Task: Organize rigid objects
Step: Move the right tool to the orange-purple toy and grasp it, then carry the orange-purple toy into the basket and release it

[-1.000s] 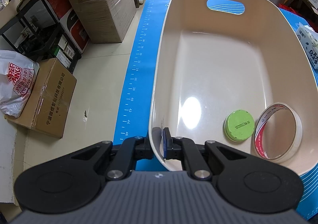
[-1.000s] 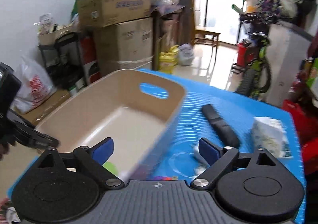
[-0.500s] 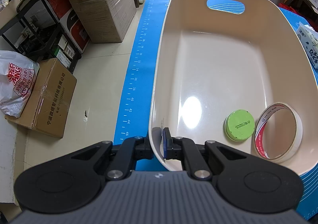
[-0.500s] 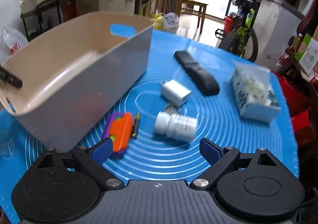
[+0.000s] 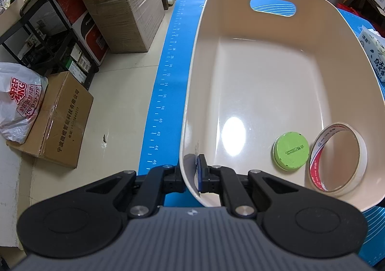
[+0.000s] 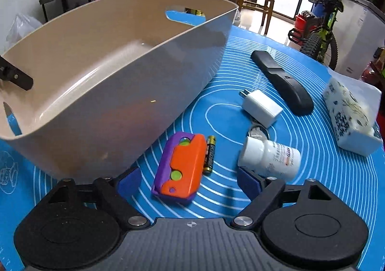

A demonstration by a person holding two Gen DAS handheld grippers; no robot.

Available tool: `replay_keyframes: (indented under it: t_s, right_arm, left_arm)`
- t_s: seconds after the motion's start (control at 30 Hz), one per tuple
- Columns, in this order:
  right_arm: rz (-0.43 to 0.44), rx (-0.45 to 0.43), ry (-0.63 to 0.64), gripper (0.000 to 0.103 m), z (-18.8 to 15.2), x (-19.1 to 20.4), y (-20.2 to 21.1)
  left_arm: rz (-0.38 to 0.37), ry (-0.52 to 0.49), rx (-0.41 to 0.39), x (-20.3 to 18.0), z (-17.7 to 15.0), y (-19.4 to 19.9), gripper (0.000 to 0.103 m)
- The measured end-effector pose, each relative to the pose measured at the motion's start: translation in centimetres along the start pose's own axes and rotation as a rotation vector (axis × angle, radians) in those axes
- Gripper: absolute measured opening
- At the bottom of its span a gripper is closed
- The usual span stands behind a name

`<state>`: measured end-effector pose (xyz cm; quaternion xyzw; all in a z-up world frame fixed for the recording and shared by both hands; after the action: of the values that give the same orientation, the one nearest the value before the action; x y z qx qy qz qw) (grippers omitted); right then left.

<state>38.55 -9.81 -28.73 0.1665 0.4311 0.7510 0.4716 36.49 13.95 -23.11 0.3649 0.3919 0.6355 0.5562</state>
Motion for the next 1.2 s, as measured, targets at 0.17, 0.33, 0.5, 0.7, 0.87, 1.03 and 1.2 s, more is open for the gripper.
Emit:
replay_keyframes:
  t_s: [0.17,0.33,0.5,0.7,0.87,1.03,1.2]
  right_arm:
    - [-0.008,0.002,0.039,0.074,-0.2,0.5,-0.9]
    - [0.020,-0.027,0.011,0.056,-0.4,0.6,-1.0]
    - [0.045,-0.028,-0.003,0.047,-0.8,0.3,-0.5]
    - [0.052,-0.039,-0.015,0.047,-1.3,-0.2,0.7]
    - [0.051,-0.070,-0.017,0.047,-0.9,-0.7,2.3]
    - [0.043,-0.129,-0.031,0.047,0.3,-1.7,4.7]
    - [0.013,-0.222,-0.058,0.047,2.9,-3.3,7.7]
  left_arm:
    - [-0.002,-0.002,-0.001,-0.1,0.0,0.0,0.010]
    - [-0.001,-0.001,-0.001,-0.1,0.1,0.1,0.010]
    - [0.001,-0.002,-0.001,0.0,0.1,0.2,0.010]
    - [0.002,-0.002,-0.001,0.2,0.1,0.3,0.010]
    - [0.002,-0.002,-0.001,0.2,0.1,0.3,0.010]
    - [0.003,-0.003,-0.001,0.2,0.1,0.3,0.010]
    - [0.002,0.000,0.000,0.3,0.1,0.4,0.010]
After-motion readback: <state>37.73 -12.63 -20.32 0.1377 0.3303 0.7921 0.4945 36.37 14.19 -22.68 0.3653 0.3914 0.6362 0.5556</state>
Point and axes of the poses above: each gripper's, at about its wrist camera, not at the fingertips, and y roughly against the way its jaws point, x to its left, z to its top, the point moved 10 cm from there along -y, roughly the way its jaws point, and after that the axes turned 10 degrees about y, right-handed, at the moved point
